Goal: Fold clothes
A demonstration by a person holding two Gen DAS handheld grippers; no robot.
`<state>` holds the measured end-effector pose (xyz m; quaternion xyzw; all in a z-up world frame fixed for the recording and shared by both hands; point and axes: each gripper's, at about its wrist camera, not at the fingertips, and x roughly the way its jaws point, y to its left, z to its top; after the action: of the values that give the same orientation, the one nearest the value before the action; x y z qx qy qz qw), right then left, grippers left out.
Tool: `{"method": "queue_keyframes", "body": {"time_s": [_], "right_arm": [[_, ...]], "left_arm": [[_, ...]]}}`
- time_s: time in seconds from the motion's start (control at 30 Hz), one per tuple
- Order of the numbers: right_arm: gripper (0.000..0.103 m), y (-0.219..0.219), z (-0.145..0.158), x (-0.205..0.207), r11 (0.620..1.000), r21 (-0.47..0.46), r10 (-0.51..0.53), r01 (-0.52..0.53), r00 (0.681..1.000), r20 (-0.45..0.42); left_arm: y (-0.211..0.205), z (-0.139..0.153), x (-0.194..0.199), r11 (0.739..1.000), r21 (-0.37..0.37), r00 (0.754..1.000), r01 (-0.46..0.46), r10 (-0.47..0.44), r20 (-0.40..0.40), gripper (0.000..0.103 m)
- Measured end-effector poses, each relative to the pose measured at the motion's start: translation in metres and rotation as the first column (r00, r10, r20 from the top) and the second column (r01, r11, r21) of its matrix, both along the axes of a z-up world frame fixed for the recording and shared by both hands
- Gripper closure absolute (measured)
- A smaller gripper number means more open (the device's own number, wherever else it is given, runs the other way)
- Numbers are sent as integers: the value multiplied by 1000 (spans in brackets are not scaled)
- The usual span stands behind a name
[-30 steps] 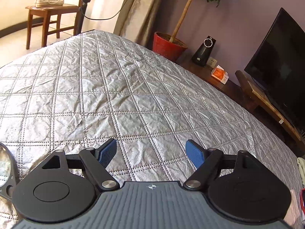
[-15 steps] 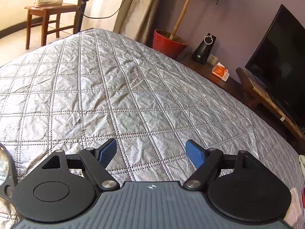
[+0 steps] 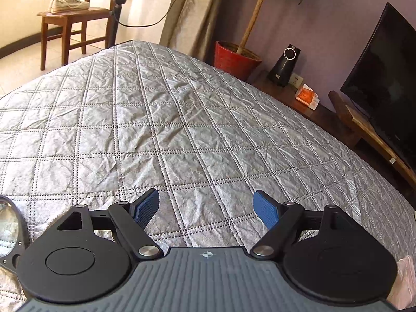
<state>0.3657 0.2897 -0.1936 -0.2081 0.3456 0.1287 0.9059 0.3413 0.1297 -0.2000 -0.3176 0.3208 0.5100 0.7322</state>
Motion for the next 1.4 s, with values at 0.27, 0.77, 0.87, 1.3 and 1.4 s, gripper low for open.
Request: {"method": "queue_keyframes", "body": {"time_s": [0.27, 0.77, 0.87, 1.3, 1.4], "right_arm": [[19, -1, -1, 1, 1000, 0, -9, 9, 1000, -7], [19, -5, -1, 2, 1000, 3, -14, 14, 1000, -11], [19, -5, -2, 2, 1000, 12, -11, 11, 1000, -21], [19, -4, -4, 4, 1000, 11, -15, 16, 999, -31], [19, -5, -4, 4, 1000, 12, -17, 18, 999, -32]], "left_arm": [[2, -12, -7, 998, -43, 999, -44, 44, -20, 102], [-14, 12, -13, 999, 35, 1000, -8, 8, 21, 96], [-3, 4, -8, 998, 2, 998, -67, 67, 18, 90], [6, -15, -11, 982, -76, 985, -174, 175, 5, 94], [5, -17, -15, 982, -86, 985, -167, 170, 33, 102]]}}
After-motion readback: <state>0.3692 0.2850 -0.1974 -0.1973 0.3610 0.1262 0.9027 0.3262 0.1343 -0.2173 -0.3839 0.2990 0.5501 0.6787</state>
